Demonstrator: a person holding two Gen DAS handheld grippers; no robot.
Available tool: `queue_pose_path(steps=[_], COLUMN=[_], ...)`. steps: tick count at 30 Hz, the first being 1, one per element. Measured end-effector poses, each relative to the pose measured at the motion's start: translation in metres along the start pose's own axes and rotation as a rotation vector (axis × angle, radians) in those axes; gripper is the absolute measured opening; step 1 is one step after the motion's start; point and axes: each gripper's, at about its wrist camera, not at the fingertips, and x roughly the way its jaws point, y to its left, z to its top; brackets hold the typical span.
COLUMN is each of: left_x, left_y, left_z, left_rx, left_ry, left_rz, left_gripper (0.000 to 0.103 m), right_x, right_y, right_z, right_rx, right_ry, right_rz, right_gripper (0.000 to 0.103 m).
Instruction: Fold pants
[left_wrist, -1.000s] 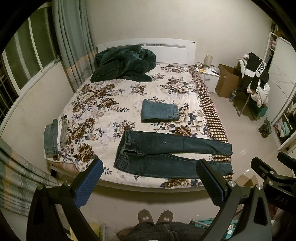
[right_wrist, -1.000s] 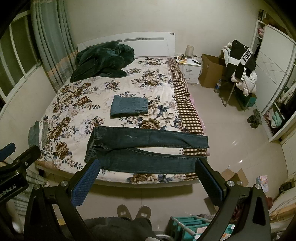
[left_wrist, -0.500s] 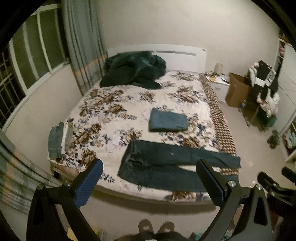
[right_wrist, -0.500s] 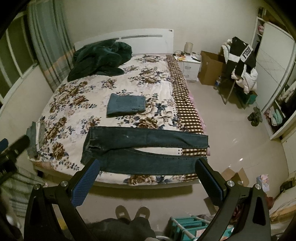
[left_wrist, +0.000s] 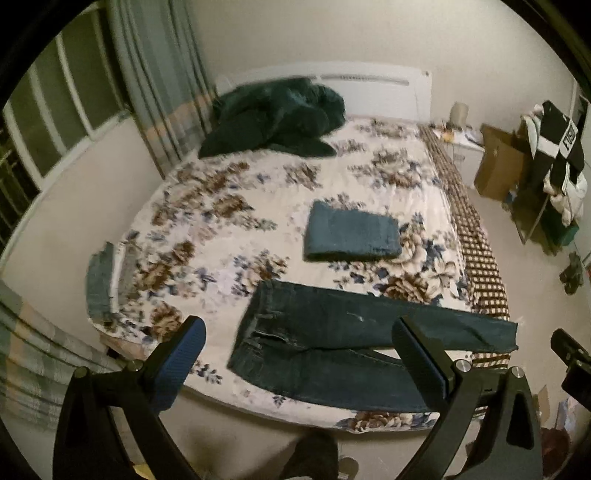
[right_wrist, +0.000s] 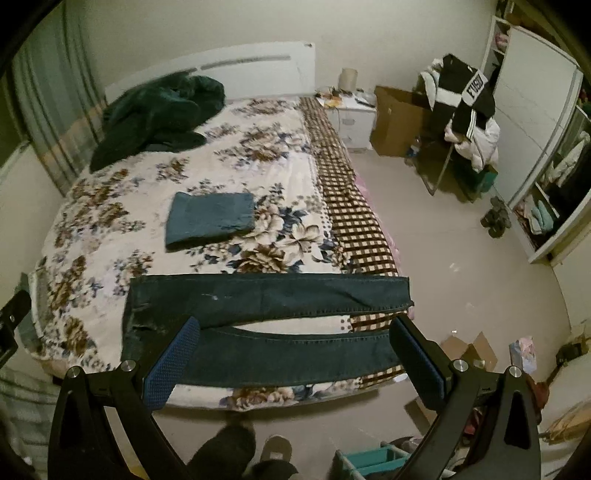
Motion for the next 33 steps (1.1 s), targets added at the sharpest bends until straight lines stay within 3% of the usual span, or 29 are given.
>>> queue_pose_path(steps=[6, 12, 19, 24, 29, 31, 33], left_x=[0.105, 0.243, 0.415, 0.522, 0.577, 0.579, 0.569], left_y=[-0.018, -0.02, -0.002, 0.015, 0.034, 0.038, 0.04], left_z=[0.025, 0.037, 0.031, 0.015, -0.013, -0.016, -0.015], left_rx=[0.008, -0.032, -0.208, -0.348, -0.522, -0.548, -0.549], left_ry=[0.118, 0.324, 0.519, 0.692, 0.838, 0.823, 0.751], left_rz=[-0.037, -0.016, 0.058, 0.104, 0.143, 0.131, 0.138], left_gripper=[0.103, 0.103, 0.103, 0.103, 0.101, 0.101, 0.096], right_x=[0.117, 0.28, 0.456, 0.569, 0.638, 0.651, 0.663], right_y=[0.007, 0.007, -0.027, -0.061, -0.1, -0.112, -0.121], right_z=[0.04, 0.073, 0.065, 0.033, 0.005, -0.001, -0.006], right_rx=[0.055, 0.19, 0.429, 0.561, 0.672, 0.716, 0.755], right_ry=[0.082, 0.249, 0.444, 0.558, 0.623, 0.631, 0.637], right_rz=[-0.03, -0.06, -0.084, -0.15, -0.218, -0.229, -0.245], right_gripper=[0.103, 0.103, 0.103, 0.103, 0.103, 0.103, 0.103])
